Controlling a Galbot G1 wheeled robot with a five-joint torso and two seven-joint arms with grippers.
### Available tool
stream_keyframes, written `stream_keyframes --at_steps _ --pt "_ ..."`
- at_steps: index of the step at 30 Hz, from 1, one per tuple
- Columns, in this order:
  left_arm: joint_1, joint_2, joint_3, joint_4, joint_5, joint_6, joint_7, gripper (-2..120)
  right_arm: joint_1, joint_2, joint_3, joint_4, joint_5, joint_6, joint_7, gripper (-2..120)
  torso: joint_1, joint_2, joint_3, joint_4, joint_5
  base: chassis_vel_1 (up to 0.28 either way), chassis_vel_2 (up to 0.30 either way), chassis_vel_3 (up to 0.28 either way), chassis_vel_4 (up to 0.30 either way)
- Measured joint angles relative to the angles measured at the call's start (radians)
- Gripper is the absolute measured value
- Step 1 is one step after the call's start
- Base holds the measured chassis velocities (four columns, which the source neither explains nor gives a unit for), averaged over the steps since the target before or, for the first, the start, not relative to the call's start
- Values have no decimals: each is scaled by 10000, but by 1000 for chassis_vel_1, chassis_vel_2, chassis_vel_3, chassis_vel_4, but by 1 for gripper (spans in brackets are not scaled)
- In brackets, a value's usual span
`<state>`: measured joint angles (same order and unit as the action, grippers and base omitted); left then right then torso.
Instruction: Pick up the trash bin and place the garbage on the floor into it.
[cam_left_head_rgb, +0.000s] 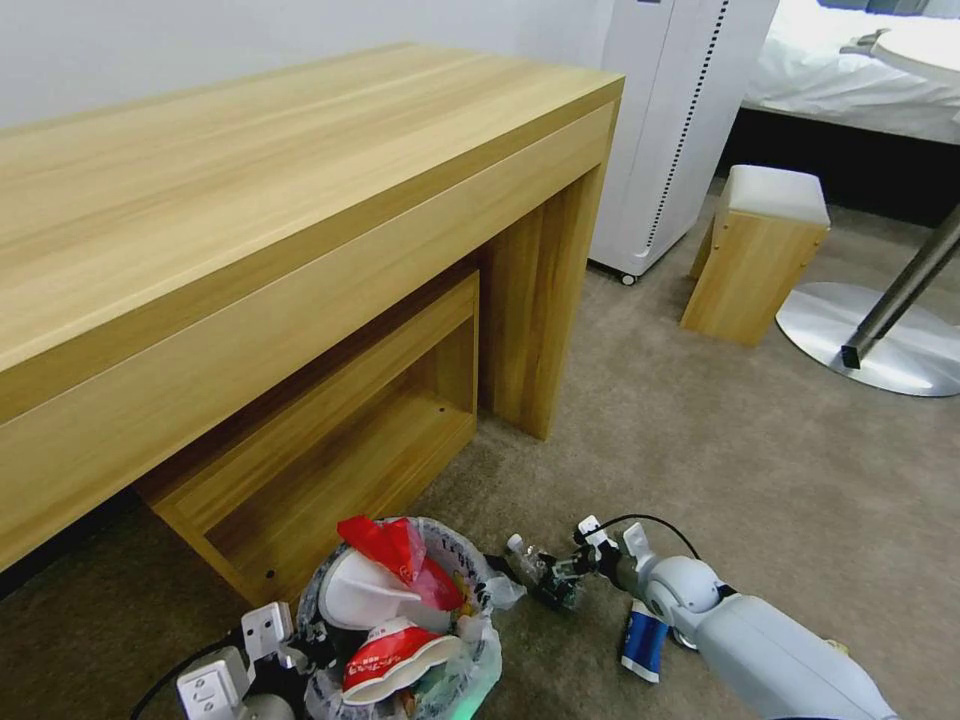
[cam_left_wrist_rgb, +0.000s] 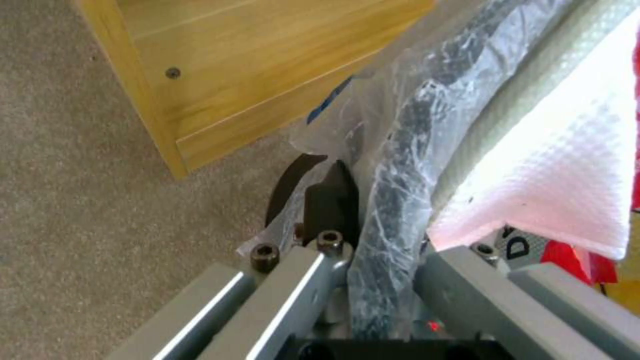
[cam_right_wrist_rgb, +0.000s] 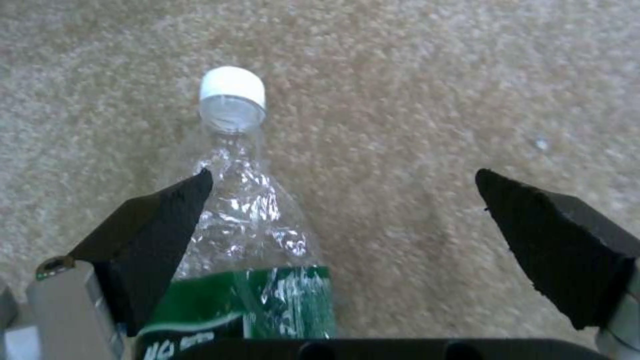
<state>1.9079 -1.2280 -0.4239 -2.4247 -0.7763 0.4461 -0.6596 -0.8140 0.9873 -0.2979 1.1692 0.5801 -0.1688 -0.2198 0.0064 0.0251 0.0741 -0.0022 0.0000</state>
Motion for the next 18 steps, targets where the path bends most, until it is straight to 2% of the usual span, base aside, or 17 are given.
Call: stream_keyframes --at_steps 18 --pt "67 94 91 63 512 -110 128 0 -176 392 -320 -113 24 -142 197 100 0 0 0 1 0 0 0 0 0"
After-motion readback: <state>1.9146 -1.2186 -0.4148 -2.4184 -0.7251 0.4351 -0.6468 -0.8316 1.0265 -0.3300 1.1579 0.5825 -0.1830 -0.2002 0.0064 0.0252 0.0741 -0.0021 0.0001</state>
